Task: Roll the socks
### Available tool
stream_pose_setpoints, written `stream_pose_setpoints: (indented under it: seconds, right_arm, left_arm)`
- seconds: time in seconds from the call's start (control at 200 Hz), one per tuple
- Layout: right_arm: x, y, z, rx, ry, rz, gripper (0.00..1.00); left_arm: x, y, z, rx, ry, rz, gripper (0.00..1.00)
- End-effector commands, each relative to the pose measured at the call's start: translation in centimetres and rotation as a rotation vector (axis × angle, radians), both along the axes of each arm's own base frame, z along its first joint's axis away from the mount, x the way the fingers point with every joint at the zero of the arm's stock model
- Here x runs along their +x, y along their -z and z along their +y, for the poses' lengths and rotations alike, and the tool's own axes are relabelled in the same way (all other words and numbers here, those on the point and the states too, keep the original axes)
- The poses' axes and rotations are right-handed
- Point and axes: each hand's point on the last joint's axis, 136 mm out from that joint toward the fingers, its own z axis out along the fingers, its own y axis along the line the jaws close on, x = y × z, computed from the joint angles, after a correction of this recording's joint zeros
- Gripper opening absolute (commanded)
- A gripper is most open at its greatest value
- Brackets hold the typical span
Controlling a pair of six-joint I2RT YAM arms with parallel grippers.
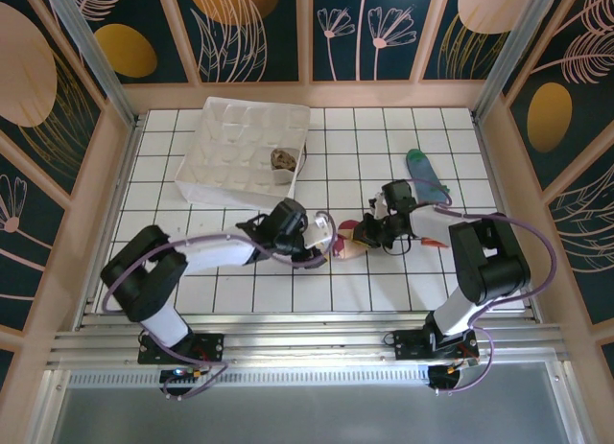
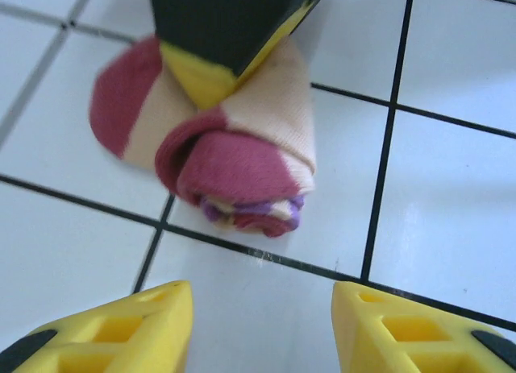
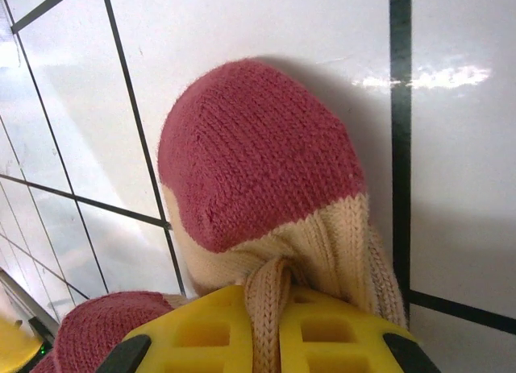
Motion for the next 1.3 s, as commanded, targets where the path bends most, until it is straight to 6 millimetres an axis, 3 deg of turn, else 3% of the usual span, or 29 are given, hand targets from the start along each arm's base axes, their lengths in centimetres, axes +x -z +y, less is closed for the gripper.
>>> stream_pose_setpoints:
  seconds: [0.0,0.255,0.27,0.315,0.616,0.671,0.721,0.836,0.936,1.056,1.186,1.296]
  right_arm:
    - [-5.4,6.4,-4.6,-0.259,-0.007,0.223,0.0]
    - [-5.9,6.9,-4.6,-0.246,-0.035,0.263,0.0]
    - [-5.9,6.9,-4.6,-0.245,-0.036,0.263,0.0]
    - [-5.9,7.0,-4.7,-0.242,-0.039,0.27,0.0]
    - [-6.2,7.3,-4.6,-0.226,-0.066,0.294,0.0]
    - [-6.3,7.3,-4.5,-0.221,-0.073,0.299,0.0]
    - [-6.3,7.3,-4.4,-0.214,-0.081,0.301,0.0]
    - [-6.5,6.9,-3.9,-0.178,-0.1,0.313,0.0]
    - [-6.3,6.2,-3.4,-0.14,-0.113,0.295,0.2]
    - [-3.7,3.2,-2.8,-0.083,-0.094,0.158,0.43]
    - [-0.5,-1.4,-2.9,0.014,-0.029,-0.005,0.51]
    - [0.5,-2.9,-4.2,0.018,0.034,-0.058,0.53]
  left_arm:
    - [1.9,-2.8,-1.8,-0.007,-0.033,-0.321,0.49]
    - [0.3,-2.3,-5.4,0.052,0.06,-0.449,0.49]
    - [0.3,-1.2,-5.5,0.075,0.068,-0.437,0.49]
    - [0.2,-0.4,-5.8,0.088,0.079,-0.433,0.5]
    - [2.0,2.4,-7.3,0.141,0.062,-0.474,0.5]
    - [2.0,4.0,-7.0,0.176,0.068,-0.458,0.47]
    - [2.5,4.2,-7.8,0.178,0.062,-0.454,0.43]
    - [2.4,7.0,-7.5,0.247,0.058,-0.39,0.23]
    - [1.5,8.0,-7.2,0.26,0.068,-0.312,0.01]
    - [-0.1,7.6,-7.1,0.22,0.109,-0.162,0.0]
    - [-1.6,6.8,-7.0,0.169,0.157,0.052,0.0]
    - [-2.4,6.3,-6.6,0.159,0.186,0.183,0.0]
